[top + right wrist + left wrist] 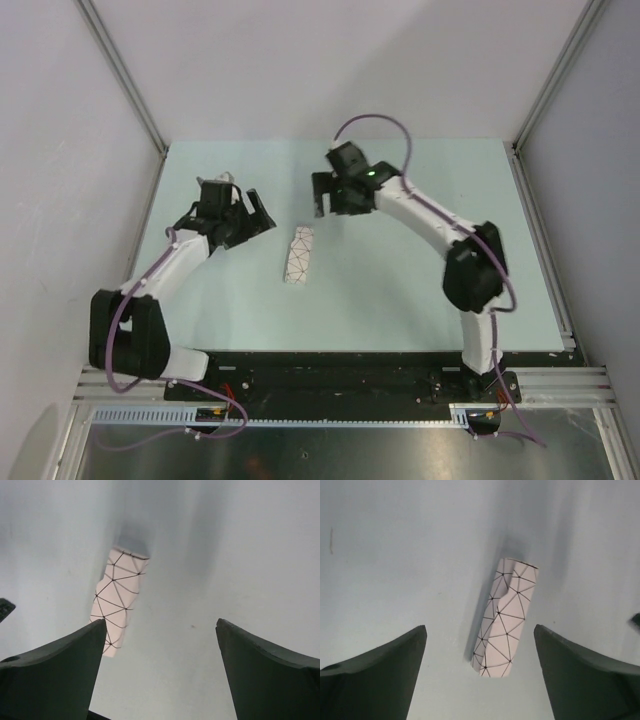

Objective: Organize the sunglasses
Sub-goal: Reset both arms

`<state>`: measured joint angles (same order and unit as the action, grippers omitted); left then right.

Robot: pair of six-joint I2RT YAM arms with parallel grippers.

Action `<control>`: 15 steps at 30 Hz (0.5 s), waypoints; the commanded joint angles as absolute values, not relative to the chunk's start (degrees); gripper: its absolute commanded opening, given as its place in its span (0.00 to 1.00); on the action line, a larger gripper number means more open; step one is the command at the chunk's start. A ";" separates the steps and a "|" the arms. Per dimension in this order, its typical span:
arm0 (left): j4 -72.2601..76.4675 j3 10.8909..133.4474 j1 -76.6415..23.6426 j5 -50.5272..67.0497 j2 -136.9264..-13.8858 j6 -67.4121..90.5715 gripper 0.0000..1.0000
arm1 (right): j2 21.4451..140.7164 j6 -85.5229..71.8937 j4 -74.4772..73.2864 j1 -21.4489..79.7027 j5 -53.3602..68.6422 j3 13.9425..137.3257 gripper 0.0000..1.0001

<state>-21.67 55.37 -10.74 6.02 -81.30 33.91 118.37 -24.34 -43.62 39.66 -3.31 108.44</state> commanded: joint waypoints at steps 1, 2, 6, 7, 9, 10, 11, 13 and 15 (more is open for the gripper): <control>-23.02 58.97 -10.28 5.10 -73.84 30.59 1.00 | 104.18 -25.40 -38.94 34.11 -5.80 102.93 1.00; -23.20 59.41 -10.28 5.10 -72.96 30.24 1.00 | 102.50 -25.57 -38.85 31.84 -5.45 100.92 1.00; -24.34 60.90 -10.02 5.71 -68.39 27.78 1.00 | 95.38 -26.10 -38.85 27.61 -7.03 96.69 1.00; -24.52 61.17 -10.11 5.80 -67.42 26.82 1.00 | 93.53 -25.93 -38.24 26.99 -7.47 95.64 1.00; -24.78 62.22 -10.02 6.15 -65.58 25.76 1.00 | 89.05 -25.84 -37.97 24.63 -8.96 93.79 1.00; -25.31 62.75 -10.11 6.24 -64.96 24.71 1.00 | 87.82 -25.93 -37.88 23.74 -9.05 93.43 1.00; -25.92 64.15 -10.02 6.15 -64.43 24.26 1.00 | 84.93 -26.01 -37.88 22.77 -9.66 93.25 1.00; -26.54 65.30 -10.02 5.89 -62.59 23.30 1.00 | 82.19 -25.93 -37.53 20.23 -10.28 92.29 1.00; -27.16 66.97 -10.02 5.45 -61.35 22.68 1.00 | 77.90 -25.93 -37.09 18.64 -10.90 91.50 1.00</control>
<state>-25.91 62.26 -10.35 6.02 -65.32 26.39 85.89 -25.45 -39.44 22.20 -7.94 92.38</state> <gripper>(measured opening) 0.996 0.994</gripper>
